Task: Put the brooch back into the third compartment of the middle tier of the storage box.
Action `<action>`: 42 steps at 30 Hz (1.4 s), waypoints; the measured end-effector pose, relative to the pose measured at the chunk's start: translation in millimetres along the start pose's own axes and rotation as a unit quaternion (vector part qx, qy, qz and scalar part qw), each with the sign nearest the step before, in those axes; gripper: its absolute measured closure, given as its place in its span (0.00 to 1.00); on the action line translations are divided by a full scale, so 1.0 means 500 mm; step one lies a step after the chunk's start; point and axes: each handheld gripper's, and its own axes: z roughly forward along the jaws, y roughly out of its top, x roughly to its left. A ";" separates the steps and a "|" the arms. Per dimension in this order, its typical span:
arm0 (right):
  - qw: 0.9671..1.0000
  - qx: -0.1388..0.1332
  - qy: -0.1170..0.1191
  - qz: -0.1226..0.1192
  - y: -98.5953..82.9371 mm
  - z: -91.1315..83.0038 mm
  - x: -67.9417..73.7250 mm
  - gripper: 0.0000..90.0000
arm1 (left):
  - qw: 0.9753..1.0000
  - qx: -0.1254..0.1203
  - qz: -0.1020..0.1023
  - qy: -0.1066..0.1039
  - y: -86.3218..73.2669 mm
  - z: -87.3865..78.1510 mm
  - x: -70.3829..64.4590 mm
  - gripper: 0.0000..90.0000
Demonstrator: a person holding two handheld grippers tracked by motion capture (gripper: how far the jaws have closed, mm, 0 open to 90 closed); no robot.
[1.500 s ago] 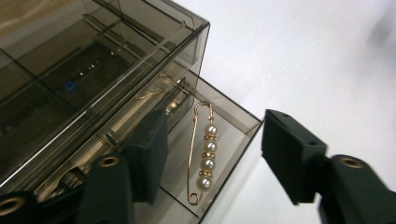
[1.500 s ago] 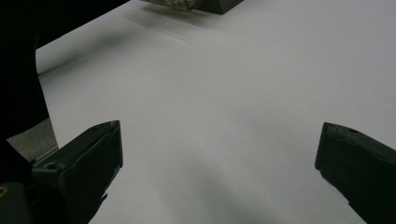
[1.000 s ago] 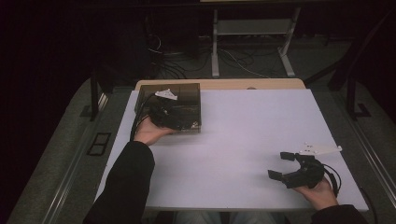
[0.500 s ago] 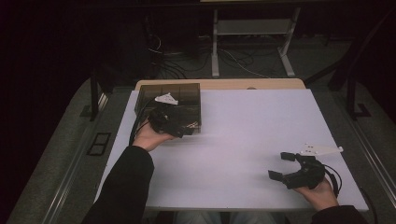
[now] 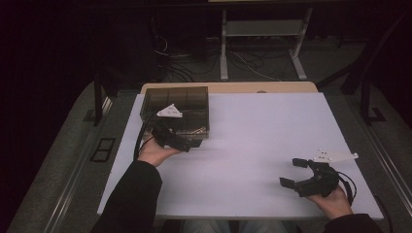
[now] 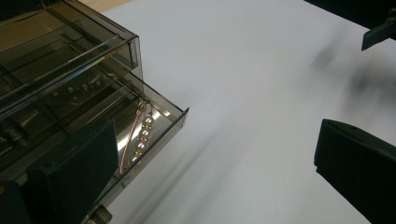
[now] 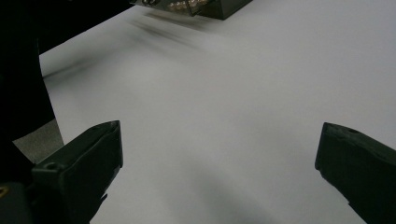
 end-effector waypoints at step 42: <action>1.000 0.001 -0.001 0.000 -0.001 0.000 0.000 0.00 | 0.997 -0.075 -0.020 -0.017 -0.143 -0.023 -0.081 0.00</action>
